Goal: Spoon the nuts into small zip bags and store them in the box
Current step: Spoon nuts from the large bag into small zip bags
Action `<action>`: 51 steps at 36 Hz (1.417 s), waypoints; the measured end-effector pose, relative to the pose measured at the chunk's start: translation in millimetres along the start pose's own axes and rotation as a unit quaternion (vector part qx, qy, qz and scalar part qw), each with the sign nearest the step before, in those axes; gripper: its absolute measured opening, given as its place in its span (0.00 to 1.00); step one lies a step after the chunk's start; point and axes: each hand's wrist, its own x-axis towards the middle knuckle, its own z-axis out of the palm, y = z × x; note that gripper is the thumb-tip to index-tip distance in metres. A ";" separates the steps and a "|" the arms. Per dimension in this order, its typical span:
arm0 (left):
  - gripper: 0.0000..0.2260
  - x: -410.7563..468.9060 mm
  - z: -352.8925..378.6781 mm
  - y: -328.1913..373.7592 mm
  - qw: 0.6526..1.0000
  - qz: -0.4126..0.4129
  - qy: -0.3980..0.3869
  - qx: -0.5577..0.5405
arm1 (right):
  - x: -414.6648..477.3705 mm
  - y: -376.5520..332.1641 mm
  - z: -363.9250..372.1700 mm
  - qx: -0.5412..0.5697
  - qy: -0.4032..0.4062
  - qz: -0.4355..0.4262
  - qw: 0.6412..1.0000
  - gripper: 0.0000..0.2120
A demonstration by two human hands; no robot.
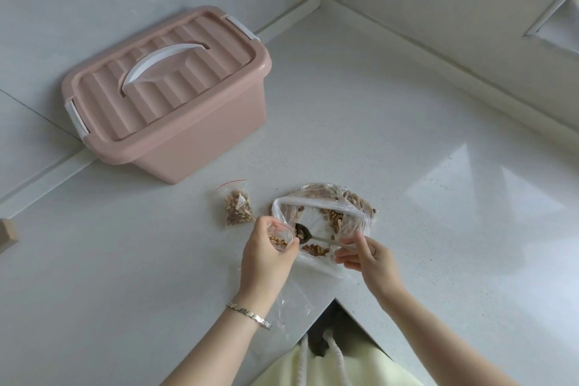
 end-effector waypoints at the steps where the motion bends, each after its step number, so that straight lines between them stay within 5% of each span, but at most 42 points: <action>1: 0.11 0.0 -0.1 -0.4 1.000 -0.001 -0.001 0.000 | -0.2 0.8 0.4 0.021 0.003 0.020 1.000 0.16; 11: 0.12 1.2 -0.4 -2.2 1.000 0.016 0.011 0.011 | -8.1 -1.9 -28.7 0.085 0.070 0.061 0.992 0.19; 25: 0.15 2.2 6.5 -2.2 0.998 0.062 0.014 -0.019 | -33.4 -77.5 -49.6 0.081 0.086 -0.107 0.987 0.24; 38: 0.18 1.8 11.0 -2.0 0.994 0.103 0.011 -0.024 | -55.2 -105.8 -20.2 -0.118 0.035 -0.267 0.956 0.21; 46: 0.19 -0.7 6.2 -6.3 0.987 0.134 0.058 -0.074 | -61.5 -113.5 -26.6 -0.077 0.095 -0.329 0.936 0.26; 51: 0.13 -3.3 -1.1 -11.1 0.948 0.239 0.173 -0.122 | -57.2 -112.6 -32.3 -0.019 0.132 -0.297 0.946 0.24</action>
